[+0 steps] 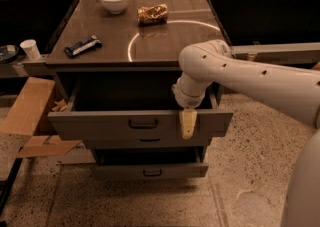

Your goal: Open top drawer

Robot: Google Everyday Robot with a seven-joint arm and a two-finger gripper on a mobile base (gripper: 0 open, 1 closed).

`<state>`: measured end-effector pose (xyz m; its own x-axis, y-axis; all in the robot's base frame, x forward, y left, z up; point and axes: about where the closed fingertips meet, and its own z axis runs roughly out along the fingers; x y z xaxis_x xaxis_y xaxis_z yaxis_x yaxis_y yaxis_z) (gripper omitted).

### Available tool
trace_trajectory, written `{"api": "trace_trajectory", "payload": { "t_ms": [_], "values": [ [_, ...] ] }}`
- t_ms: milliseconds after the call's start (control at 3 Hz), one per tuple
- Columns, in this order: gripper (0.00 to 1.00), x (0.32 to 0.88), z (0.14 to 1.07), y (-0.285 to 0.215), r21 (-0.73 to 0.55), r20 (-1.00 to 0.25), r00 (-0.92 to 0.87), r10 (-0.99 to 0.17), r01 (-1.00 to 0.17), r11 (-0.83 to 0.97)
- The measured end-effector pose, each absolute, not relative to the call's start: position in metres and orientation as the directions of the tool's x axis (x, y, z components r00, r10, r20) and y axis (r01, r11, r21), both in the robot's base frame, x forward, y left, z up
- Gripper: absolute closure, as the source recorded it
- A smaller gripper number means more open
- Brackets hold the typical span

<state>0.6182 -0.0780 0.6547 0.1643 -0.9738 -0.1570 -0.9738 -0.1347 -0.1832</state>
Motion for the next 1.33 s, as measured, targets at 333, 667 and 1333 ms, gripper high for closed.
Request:
{"api": "trace_trajectory", "payload": {
  "t_ms": [333,667,1333],
  "values": [
    [0.03,0.56,0.66,-0.07,-0.08,-0.144,0.166,-0.976,-0.984,-0.156],
    [0.26,0.525,0.662,-0.07,-0.024,-0.13,0.156,-0.979,-0.988,-0.154],
    [0.79,0.502,0.67,-0.073,0.017,-0.135,0.138,-0.981,-0.99,-0.142]
  ]
}}
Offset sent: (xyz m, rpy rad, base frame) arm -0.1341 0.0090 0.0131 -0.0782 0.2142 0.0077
